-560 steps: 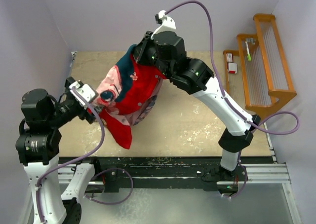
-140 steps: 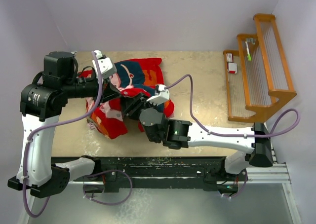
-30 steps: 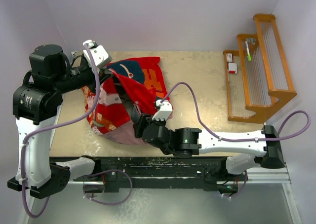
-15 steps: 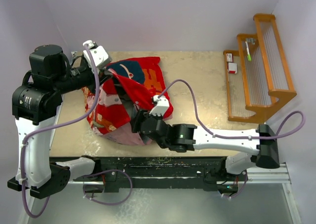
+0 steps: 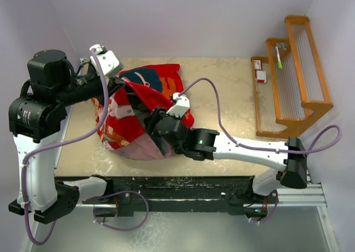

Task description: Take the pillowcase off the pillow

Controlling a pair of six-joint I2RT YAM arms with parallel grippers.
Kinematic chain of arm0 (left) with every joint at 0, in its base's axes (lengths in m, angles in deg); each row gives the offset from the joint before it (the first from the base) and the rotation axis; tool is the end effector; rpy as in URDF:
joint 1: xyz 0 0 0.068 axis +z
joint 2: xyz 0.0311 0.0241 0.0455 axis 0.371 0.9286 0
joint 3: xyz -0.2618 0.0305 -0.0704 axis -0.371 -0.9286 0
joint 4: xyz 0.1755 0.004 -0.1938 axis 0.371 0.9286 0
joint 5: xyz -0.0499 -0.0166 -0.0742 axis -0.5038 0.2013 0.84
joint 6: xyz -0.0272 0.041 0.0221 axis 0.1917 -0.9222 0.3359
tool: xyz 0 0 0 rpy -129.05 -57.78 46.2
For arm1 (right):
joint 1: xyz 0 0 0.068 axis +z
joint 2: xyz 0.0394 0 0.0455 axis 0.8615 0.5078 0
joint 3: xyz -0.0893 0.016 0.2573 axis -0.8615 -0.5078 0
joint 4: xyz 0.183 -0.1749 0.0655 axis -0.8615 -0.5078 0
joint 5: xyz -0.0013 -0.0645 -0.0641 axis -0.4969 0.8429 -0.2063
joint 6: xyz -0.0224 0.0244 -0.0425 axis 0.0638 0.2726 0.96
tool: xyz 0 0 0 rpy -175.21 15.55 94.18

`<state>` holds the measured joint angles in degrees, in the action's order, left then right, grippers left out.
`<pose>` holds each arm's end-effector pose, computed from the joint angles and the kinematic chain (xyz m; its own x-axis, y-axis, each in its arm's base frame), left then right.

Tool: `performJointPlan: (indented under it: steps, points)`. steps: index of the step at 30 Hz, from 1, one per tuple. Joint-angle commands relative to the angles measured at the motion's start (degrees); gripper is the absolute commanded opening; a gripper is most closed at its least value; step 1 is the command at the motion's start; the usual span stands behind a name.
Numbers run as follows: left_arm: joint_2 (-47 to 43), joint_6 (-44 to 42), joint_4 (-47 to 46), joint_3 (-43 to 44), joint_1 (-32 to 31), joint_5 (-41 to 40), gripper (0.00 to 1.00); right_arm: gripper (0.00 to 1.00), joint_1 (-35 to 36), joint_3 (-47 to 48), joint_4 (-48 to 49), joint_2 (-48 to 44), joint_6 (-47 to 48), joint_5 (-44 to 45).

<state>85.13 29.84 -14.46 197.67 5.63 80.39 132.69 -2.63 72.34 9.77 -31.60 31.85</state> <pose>0.1337 -0.0564 0.5482 -0.0385 0.3701 -0.9282 0.7519 0.6225 0.2170 0.1250 0.3304 0.3576 -0.4807 0.5403 -0.6907 -0.2003 0.6991 0.6863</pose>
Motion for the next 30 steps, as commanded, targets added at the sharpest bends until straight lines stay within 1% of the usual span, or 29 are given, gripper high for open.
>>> performJointPlan:
  steps: [1, 6, 9, 10, 12, 15, 16, 17, 20, 26, 30]
  points:
    - [-1.8, -0.4, -4.7, 0.2, 0.3, 1.6, 0.0, 0.58, -0.8, -0.7, 3.7, -3.4, 0.3, 3.4]
    - [-1.3, 0.4, -5.0, 0.9, 0.4, 1.8, 0.0, 0.55, -1.3, 4.5, 0.9, 1.2, 0.2, 3.0]
    - [-0.8, 0.3, -4.6, 2.5, 0.4, 1.3, 0.0, 0.48, -1.4, 7.4, -1.9, 3.7, -0.7, 3.0]
    - [-0.7, 0.0, -4.4, 2.8, 0.4, 1.3, 0.0, 0.44, -1.4, 7.2, -1.9, 3.9, -1.0, 3.0]
    - [-0.7, -0.2, -4.5, 3.0, 0.3, 0.8, 0.0, 0.33, -1.4, 6.1, -1.4, 3.4, -1.7, 3.1]
    - [-0.9, -0.8, -5.2, 3.1, 0.3, -0.4, 0.0, 0.11, -1.4, 3.6, -1.7, 1.9, -3.4, 3.4]
    - [-1.0, -1.1, -5.8, 3.0, 0.4, -1.1, 0.0, 0.02, -1.4, 2.6, -2.3, 1.2, -4.2, 3.6]
    - [-1.0, -1.2, -6.4, 3.1, 0.3, -2.1, 0.0, 0.0, -1.4, 1.5, -3.3, 0.5, -5.6, 4.0]
    - [-1.1, -2.0, -8.7, 3.4, 0.4, -5.7, 0.0, 0.0, -1.4, -3.5, -5.6, -2.6, -10.1, 5.3]
    - [-0.2, -3.1, -12.0, 3.9, 0.4, -15.0, 0.0, 0.0, -1.4, -16.9, -4.4, -10.3, -18.4, 6.2]
    - [-0.3, -3.0, -14.1, 3.6, 0.4, -18.2, 0.0, 0.0, -1.4, -23.7, -5.8, -14.0, -24.3, 6.5]
